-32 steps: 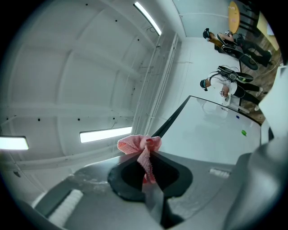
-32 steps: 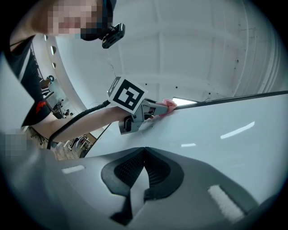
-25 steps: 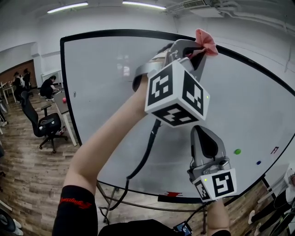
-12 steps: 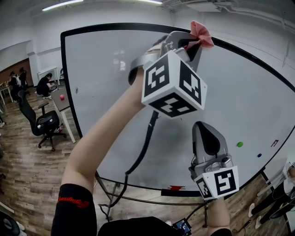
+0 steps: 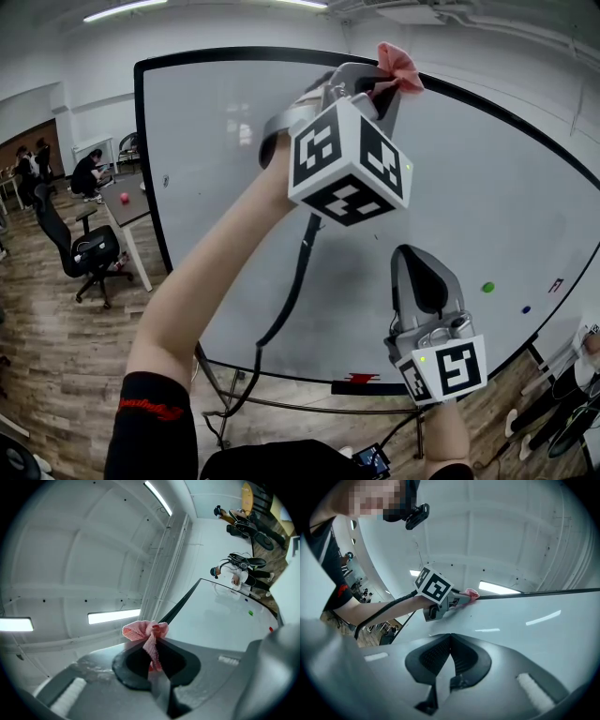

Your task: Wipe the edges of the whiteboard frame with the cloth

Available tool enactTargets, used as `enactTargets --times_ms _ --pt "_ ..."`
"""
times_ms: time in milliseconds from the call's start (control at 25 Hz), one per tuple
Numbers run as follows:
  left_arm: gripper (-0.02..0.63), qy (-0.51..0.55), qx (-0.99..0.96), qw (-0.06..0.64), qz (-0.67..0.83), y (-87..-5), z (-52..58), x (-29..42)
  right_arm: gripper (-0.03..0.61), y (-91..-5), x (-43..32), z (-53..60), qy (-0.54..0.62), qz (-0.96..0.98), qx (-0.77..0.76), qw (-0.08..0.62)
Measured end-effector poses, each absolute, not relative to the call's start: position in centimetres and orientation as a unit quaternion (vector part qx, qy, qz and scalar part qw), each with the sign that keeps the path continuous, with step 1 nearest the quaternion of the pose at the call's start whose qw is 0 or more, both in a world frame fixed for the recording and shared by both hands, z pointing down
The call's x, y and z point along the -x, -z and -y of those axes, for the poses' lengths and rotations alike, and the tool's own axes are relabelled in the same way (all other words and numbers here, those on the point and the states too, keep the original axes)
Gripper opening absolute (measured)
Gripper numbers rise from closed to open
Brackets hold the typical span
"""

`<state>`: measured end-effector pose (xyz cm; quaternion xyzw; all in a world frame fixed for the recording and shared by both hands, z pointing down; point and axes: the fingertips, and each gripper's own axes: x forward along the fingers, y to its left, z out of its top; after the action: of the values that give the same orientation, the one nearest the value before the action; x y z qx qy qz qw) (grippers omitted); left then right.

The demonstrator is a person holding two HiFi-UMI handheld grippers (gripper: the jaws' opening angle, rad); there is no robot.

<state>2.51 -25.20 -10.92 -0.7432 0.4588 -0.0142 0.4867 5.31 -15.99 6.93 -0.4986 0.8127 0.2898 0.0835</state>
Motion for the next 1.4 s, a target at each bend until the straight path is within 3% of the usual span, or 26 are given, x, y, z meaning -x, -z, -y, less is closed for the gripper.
enactTargets --times_ms 1400 --pt "0.021 0.037 0.726 0.475 -0.496 10.9 26.0 -0.8 0.002 -6.5 -4.8 16.4 -0.284 -0.835 0.463 0.087"
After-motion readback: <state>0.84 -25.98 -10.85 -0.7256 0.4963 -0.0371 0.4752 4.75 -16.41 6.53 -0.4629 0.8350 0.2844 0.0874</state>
